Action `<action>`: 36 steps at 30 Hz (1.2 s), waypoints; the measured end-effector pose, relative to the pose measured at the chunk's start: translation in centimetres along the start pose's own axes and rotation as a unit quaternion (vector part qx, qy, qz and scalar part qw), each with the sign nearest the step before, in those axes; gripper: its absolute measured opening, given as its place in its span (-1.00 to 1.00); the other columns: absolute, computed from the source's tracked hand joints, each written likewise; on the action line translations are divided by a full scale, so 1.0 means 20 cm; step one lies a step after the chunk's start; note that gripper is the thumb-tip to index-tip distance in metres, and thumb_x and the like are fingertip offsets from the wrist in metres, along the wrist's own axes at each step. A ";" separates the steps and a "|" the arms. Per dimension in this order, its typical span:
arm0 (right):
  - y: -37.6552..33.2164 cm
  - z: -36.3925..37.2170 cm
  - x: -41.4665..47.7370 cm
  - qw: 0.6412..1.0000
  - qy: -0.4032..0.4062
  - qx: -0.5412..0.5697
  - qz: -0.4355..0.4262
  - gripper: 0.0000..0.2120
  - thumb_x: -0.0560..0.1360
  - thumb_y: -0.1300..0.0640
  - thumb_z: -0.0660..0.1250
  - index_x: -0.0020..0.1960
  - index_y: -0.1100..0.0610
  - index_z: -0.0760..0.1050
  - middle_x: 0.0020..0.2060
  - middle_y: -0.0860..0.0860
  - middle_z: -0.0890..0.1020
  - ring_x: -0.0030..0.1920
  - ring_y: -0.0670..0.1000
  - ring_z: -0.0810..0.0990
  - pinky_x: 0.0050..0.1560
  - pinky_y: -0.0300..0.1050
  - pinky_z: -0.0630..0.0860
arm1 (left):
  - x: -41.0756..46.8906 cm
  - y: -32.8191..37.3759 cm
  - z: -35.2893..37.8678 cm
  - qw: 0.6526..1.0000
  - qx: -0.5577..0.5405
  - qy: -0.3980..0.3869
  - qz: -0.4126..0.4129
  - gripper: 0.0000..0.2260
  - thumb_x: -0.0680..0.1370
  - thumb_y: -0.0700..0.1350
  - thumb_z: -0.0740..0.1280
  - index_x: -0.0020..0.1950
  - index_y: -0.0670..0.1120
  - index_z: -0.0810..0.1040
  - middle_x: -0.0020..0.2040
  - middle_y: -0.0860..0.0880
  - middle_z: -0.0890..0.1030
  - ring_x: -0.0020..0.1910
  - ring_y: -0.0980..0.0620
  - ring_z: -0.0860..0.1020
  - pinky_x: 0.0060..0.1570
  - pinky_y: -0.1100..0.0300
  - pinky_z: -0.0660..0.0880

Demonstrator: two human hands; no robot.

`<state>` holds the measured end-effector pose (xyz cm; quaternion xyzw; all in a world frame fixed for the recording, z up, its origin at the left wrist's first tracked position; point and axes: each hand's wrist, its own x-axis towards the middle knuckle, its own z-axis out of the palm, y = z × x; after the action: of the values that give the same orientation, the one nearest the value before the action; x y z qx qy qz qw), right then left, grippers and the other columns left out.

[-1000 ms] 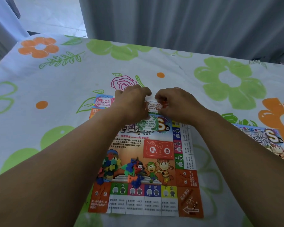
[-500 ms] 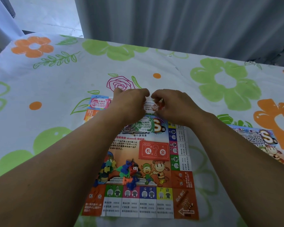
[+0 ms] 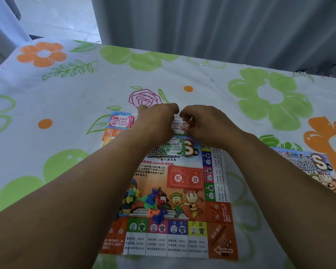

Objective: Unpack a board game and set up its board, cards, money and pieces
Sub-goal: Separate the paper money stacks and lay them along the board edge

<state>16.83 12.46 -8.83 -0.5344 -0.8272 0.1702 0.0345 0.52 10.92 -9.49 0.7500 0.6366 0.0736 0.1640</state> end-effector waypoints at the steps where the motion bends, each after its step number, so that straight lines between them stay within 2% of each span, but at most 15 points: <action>1: 0.00 0.00 0.00 1.000 0.001 0.000 0.000 -0.66 0.48 0.12 0.41 0.25 0.00 0.52 0.10 -0.07 0.63 0.05 0.02 0.59 0.06 0.00 0.52 | 0.00 0.00 0.00 1.000 -0.001 -0.001 -0.001 -0.58 0.52 -0.16 0.38 0.36 0.04 0.43 0.20 0.03 0.61 0.20 -0.06 0.55 0.29 -0.08 0.24; 14: -0.02 -0.01 -0.01 1.000 -0.006 -0.013 -0.004 -0.59 0.45 0.05 0.45 0.29 -0.03 0.49 0.09 -0.07 0.61 0.06 0.02 0.59 0.08 0.02 0.52 | 0.00 0.00 -0.01 1.000 0.023 -0.005 0.003 -0.62 0.53 -0.16 0.36 0.34 0.02 0.44 0.17 0.03 0.62 0.19 -0.06 0.54 0.30 -0.08 0.21; 21: -0.01 -0.01 -0.01 1.000 -0.004 -0.016 -0.003 -0.58 0.46 0.05 0.45 0.30 -0.02 0.49 0.10 -0.08 0.59 0.05 0.01 0.57 0.05 -0.03 0.49 | 0.00 0.00 -0.01 1.000 0.020 -0.005 0.001 -0.62 0.51 -0.15 0.37 0.32 0.04 0.45 0.17 0.03 0.61 0.19 -0.05 0.54 0.29 -0.08 0.20; 29: -0.01 0.00 0.00 1.000 0.000 -0.011 -0.015 -0.65 0.47 0.11 0.42 0.24 -0.02 0.51 0.04 -0.07 0.60 0.01 0.02 0.58 -0.01 -0.05 0.47 | 0.00 0.01 -0.01 1.000 0.025 -0.001 0.008 -0.64 0.51 -0.15 0.36 0.29 0.08 0.47 0.14 0.06 0.63 0.19 -0.04 0.55 0.30 -0.11 0.19; 36: -0.01 0.00 0.01 1.000 -0.007 0.004 -0.018 -0.67 0.48 0.14 0.42 0.23 0.04 0.53 0.04 -0.01 0.61 0.01 0.05 0.58 0.01 -0.04 0.51 | 0.01 0.00 0.00 1.000 0.019 -0.003 -0.001 -0.62 0.52 -0.17 0.36 0.31 0.06 0.45 0.16 0.05 0.62 0.20 -0.05 0.54 0.29 -0.09 0.22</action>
<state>16.51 12.46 -8.78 -0.5178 -0.8364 0.1768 0.0344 0.61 11.04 -9.47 0.7528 0.6378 0.0590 0.1517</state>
